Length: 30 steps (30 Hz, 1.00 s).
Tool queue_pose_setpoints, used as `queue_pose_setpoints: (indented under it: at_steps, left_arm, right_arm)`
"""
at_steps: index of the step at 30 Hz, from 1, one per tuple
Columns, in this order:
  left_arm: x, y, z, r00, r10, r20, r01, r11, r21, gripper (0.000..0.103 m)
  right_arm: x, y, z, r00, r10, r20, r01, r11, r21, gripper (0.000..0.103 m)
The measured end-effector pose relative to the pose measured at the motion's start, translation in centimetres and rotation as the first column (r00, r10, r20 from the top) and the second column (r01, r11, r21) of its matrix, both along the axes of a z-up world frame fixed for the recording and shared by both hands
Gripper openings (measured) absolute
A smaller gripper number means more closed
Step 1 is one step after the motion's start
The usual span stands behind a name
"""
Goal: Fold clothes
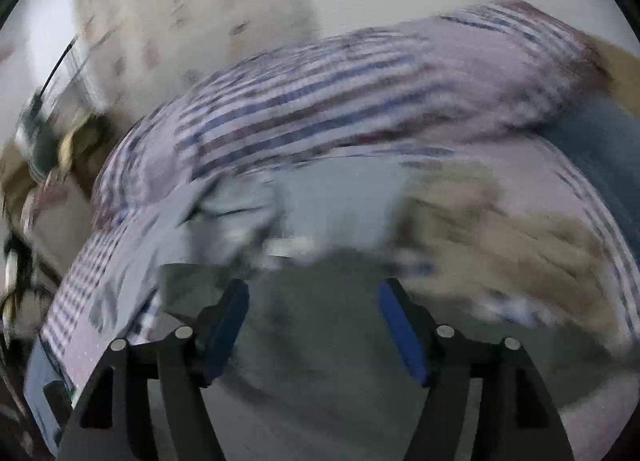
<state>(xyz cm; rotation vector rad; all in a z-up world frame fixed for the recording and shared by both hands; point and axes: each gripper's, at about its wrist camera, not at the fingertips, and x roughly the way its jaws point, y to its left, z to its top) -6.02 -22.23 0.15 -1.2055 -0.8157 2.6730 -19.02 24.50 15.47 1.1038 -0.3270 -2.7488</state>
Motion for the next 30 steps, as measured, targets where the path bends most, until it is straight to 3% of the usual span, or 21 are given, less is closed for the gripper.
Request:
queue_pose_setpoints:
  at_steps: [3,8,13,16,19,22,26,28,30]
  left_arm:
    - [1.1,-0.2,0.5,0.999,0.048,-0.008,-0.048,0.999,-0.014,0.073]
    - [3.1,-0.5,1.8,0.992,0.117,-0.046,-0.118,0.993,-0.026,0.073]
    - [4.0,0.6,4.4,0.985,0.109,-0.134,-0.114,0.993,-0.030,0.073]
    - [3.9,2.3,5.7,0.981,0.069,-0.184,-0.081,0.995,-0.057,0.074]
    - [3.8,4.3,6.1,0.978,0.016,-0.207,-0.037,0.995,-0.097,0.074]
    - [3.5,5.6,5.8,0.979,-0.013,-0.205,-0.014,0.991,-0.130,0.074]
    - [3.4,6.3,5.2,0.981,-0.017,-0.191,-0.010,0.991,-0.137,0.074]
    - [3.4,6.5,5.1,0.982,-0.015,-0.188,-0.011,0.991,-0.136,0.074]
    - [3.3,6.6,5.0,0.982,-0.015,-0.190,-0.010,0.991,-0.133,0.074]
  right_arm:
    - [4.3,9.1,-1.0,0.991,-0.130,0.014,0.130,0.991,-0.026,0.074]
    - [10.5,22.5,-4.3,0.940,-0.335,0.063,0.340,0.935,-0.099,0.074]
    - [15.7,34.4,-7.0,0.840,-0.537,0.084,0.537,0.797,-0.275,0.074]
    - [17.6,39.9,-9.1,0.786,-0.600,0.146,0.608,0.708,-0.360,0.075]
    - [18.6,43.4,-11.2,0.756,-0.623,0.202,0.647,0.662,-0.378,0.075]
    - [18.1,45.2,-12.6,0.742,-0.631,0.227,0.665,0.650,-0.368,0.075]
    - [15.7,46.0,-13.1,0.761,-0.616,0.202,0.644,0.683,-0.344,0.073]
    - [14.3,45.6,-12.9,0.778,-0.602,0.182,0.624,0.706,-0.335,0.060]
    - [13.0,45.2,-13.1,0.777,-0.596,0.205,0.630,0.724,-0.282,0.054]
